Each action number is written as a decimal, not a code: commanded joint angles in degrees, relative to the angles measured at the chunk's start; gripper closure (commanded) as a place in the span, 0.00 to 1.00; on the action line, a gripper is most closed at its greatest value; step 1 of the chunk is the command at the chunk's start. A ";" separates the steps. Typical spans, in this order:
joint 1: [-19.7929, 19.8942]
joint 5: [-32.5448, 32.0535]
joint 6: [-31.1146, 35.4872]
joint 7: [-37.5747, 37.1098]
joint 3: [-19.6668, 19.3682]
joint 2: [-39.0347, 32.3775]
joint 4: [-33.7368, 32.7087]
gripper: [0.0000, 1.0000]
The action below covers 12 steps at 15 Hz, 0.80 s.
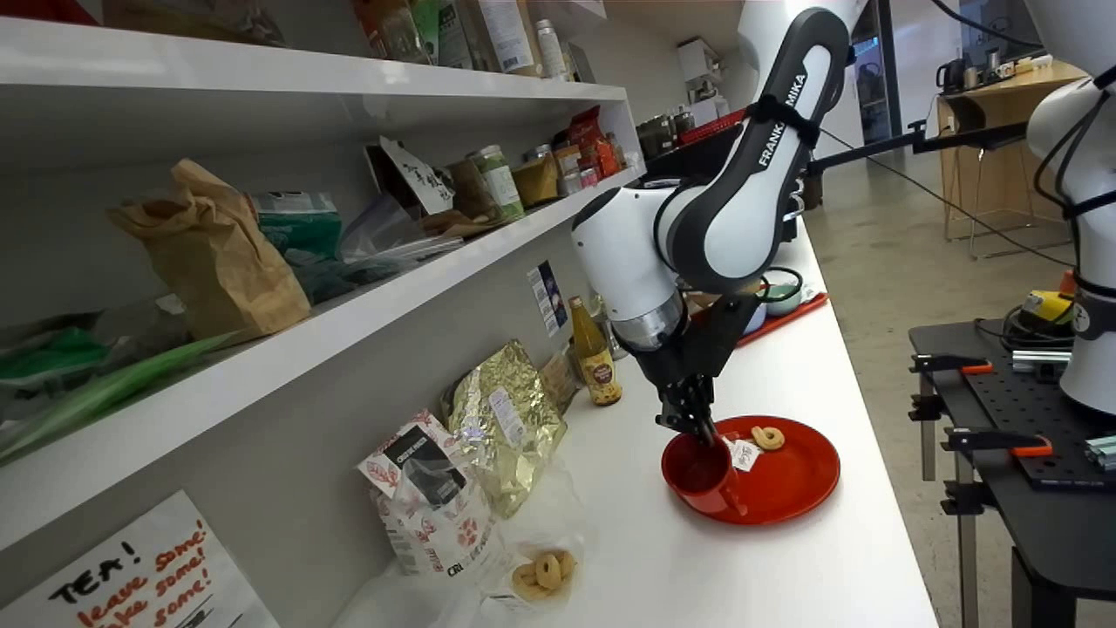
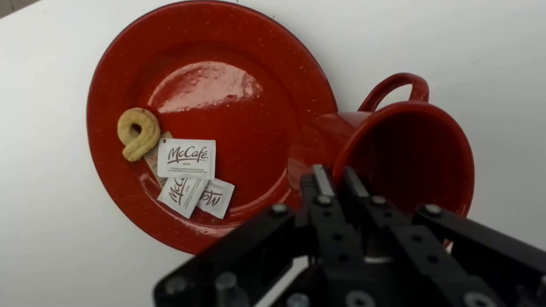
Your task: Put the cup on the plate
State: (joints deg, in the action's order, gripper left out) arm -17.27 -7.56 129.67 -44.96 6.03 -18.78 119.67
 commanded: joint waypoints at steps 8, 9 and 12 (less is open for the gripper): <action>3.63 0.96 0.24 2.40 -1.13 1.40 6.23 0.98; 3.86 0.94 0.26 2.47 -1.28 1.26 6.47 0.98; 4.31 1.27 0.30 3.05 -1.43 0.99 7.20 0.98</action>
State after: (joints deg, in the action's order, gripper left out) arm -13.36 -7.52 129.73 -44.05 4.86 -18.58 125.76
